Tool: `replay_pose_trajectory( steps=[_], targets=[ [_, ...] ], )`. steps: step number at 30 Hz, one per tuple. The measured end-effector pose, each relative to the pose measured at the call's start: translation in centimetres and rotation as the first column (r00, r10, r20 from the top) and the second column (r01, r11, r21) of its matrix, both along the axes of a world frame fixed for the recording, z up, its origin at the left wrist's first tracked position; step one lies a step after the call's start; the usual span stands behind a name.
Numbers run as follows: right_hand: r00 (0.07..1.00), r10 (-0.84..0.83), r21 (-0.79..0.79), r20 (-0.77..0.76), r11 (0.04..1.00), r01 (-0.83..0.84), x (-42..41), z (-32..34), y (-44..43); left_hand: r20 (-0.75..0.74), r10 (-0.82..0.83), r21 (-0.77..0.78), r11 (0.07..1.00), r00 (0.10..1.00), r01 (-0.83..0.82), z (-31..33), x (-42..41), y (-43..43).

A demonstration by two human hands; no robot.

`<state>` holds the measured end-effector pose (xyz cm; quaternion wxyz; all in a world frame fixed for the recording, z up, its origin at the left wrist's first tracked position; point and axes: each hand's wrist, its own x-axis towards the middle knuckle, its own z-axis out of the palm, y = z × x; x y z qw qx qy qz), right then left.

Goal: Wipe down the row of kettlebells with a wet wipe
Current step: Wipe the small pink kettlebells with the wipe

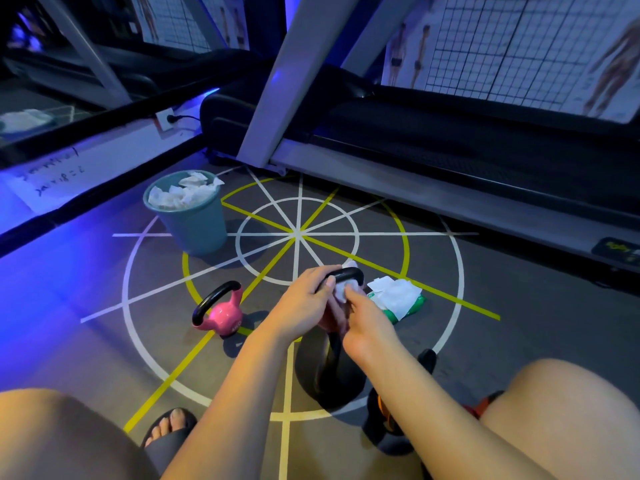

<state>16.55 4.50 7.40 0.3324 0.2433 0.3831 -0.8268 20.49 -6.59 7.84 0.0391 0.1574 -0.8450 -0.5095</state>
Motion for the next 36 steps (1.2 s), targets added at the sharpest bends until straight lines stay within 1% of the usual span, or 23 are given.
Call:
replay_pose_trajectory(
  steps=[2,3,4,6,8,10,12,14,16,17,19,20,21,22,23,25,26,27,28,29,31,34,36],
  targets=[
    [0.995,0.081,0.082,-0.052,0.994,-0.077,0.3,-0.7,-0.5,0.014,-0.033,0.065,0.997,0.999,0.032,0.0,0.0,0.1],
    [0.996,0.082,0.108,-0.047,0.991,-0.076,0.3,-0.6,-0.6,0.016,-0.041,0.061,0.997,0.999,0.04,0.0,0.0,0.3],
    [0.998,0.052,0.105,-0.025,0.993,-0.049,0.1,-0.5,-0.4,0.012,-0.038,0.038,0.999,0.999,0.037,-0.1,0.0,0.3],
    [0.996,-0.083,0.043,0.02,0.996,0.082,-0.8,-0.4,0.2,0.014,-0.014,0.004,1.0,1.0,0.014,0.1,0.0,0.3],
    [0.982,-0.184,0.012,0.034,0.983,0.183,-1.4,-0.6,1.0,0.019,-0.003,0.017,1.0,1.0,0.003,0.3,0.0,0.2],
    [0.975,-0.22,0.058,0.035,0.974,0.218,-1.5,-0.7,1.3,0.021,-0.023,0.035,0.999,1.0,0.022,0.7,-0.1,0.4],
    [0.975,-0.22,0.129,0.019,0.968,0.216,-1.4,-0.5,1.0,0.017,-0.03,0.04,0.999,0.999,0.029,1.0,-0.3,0.9],
    [0.975,-0.218,0.161,0.028,0.964,0.211,-1.2,0.3,0.6,0.007,-0.009,0.043,0.999,1.0,0.009,1.1,-0.4,1.5],
    [0.982,-0.191,0.185,-0.014,0.964,0.19,-0.6,0.6,-0.1,0.001,0.051,0.123,0.991,0.999,-0.051,0.9,-0.2,1.5],
    [0.985,-0.153,0.219,-0.077,0.961,0.166,0.0,0.3,-0.4,0.003,0.073,0.178,0.981,0.997,-0.072,0.9,-0.1,1.2],
    [0.966,0.028,0.339,-0.258,0.939,0.063,1.4,-0.9,-1.2,0.019,0.09,0.252,0.963,0.996,-0.092,0.9,0.5,0.8],
    [0.936,0.14,0.393,-0.323,0.92,-0.002,2.1,-1.3,-1.5,0.017,0.088,0.264,0.96,0.996,-0.09,1.0,0.8,0.6],
    [0.916,0.198,0.418,-0.349,0.907,-0.037,2.4,-1.5,-1.6,0.009,0.086,0.278,0.957,0.996,-0.085,1.1,1.0,0.3],
    [0.92,0.194,0.411,-0.34,0.911,-0.04,2.3,-1.3,-1.4,0.002,0.082,0.308,0.948,0.997,-0.079,1.1,1.1,0.1],
    [0.943,0.128,0.361,-0.308,0.933,-0.009,1.8,-1.0,-1.2,0.007,0.081,0.356,0.931,0.997,-0.078,1.2,1.2,0.0],
    [0.989,-0.04,0.157,-0.143,0.986,0.063,0.7,0.1,-0.3,0.029,0.089,0.452,0.887,0.996,-0.093,1.3,1.3,-0.3],
    [0.993,-0.099,0.061,-0.066,0.993,0.103,0.3,0.6,0.0,0.044,0.094,0.475,0.874,0.995,-0.103,1.3,1.2,-0.4],
    [0.991,-0.133,0.006,-0.027,0.991,0.133,0.0,0.7,0.1,0.057,0.097,0.489,0.865,0.994,-0.112,1.3,1.1,-0.4],
    [0.99,-0.136,-0.014,-0.025,0.991,0.136,0.0,0.6,0.1,0.067,0.101,0.504,0.855,0.993,-0.121,1.4,1.1,-0.4],
    [0.993,-0.107,0.006,-0.048,0.994,0.107,0.1,0.3,0.1,0.079,0.099,0.52,0.845,0.992,-0.126,1.4,1.1,-0.4],
    [0.99,0.004,0.111,-0.141,0.994,0.012,1.0,-0.7,-0.3,0.101,0.078,0.56,0.82,0.992,-0.122,1.4,1.2,-0.5],
    [0.95,0.175,0.256,-0.26,0.961,-0.107,2.5,-1.5,-1.0,0.128,0.082,0.606,0.782,0.988,-0.144,1.7,1.6,-0.9],
    [0.939,0.193,0.262,-0.284,0.958,-0.118,2.4,-1.5,-0.9,0.133,0.084,0.623,0.768,0.988,-0.15,1.6,1.6,-1.2]
  ],
)
